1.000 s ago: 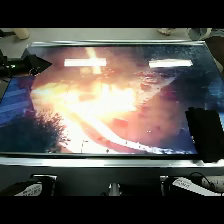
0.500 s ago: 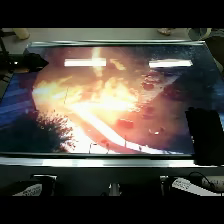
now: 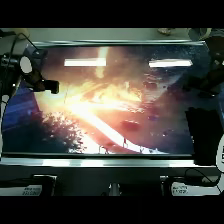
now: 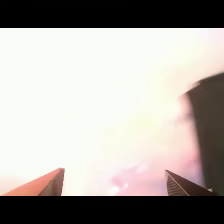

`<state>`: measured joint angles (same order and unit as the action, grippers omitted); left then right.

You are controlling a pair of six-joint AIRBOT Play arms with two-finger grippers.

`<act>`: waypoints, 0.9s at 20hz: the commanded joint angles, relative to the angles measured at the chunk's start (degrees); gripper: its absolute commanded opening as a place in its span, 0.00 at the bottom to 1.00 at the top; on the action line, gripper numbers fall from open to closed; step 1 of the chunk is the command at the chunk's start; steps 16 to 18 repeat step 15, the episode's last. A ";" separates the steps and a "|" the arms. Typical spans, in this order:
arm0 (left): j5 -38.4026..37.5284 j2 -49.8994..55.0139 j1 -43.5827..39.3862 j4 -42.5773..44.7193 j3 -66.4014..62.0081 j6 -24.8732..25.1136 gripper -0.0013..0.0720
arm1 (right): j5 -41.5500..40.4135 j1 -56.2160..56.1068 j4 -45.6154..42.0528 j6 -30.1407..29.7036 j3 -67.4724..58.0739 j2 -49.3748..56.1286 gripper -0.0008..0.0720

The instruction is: Fold the shirts.

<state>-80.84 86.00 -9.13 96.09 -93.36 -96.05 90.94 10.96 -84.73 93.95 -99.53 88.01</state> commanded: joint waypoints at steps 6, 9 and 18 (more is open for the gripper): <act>5.46 -2.49 -0.35 -3.37 3.48 -1.53 0.99 | 6.82 -2.58 1.64 0.94 -0.46 2.23 0.93; 5.46 -2.25 -0.35 -3.37 3.48 -1.53 0.99 | 6.82 -2.60 1.64 0.94 -0.46 2.23 0.93; 5.46 -1.68 -0.35 -3.37 3.48 -1.53 0.99 | 6.82 -2.60 1.64 0.94 -0.46 2.23 0.93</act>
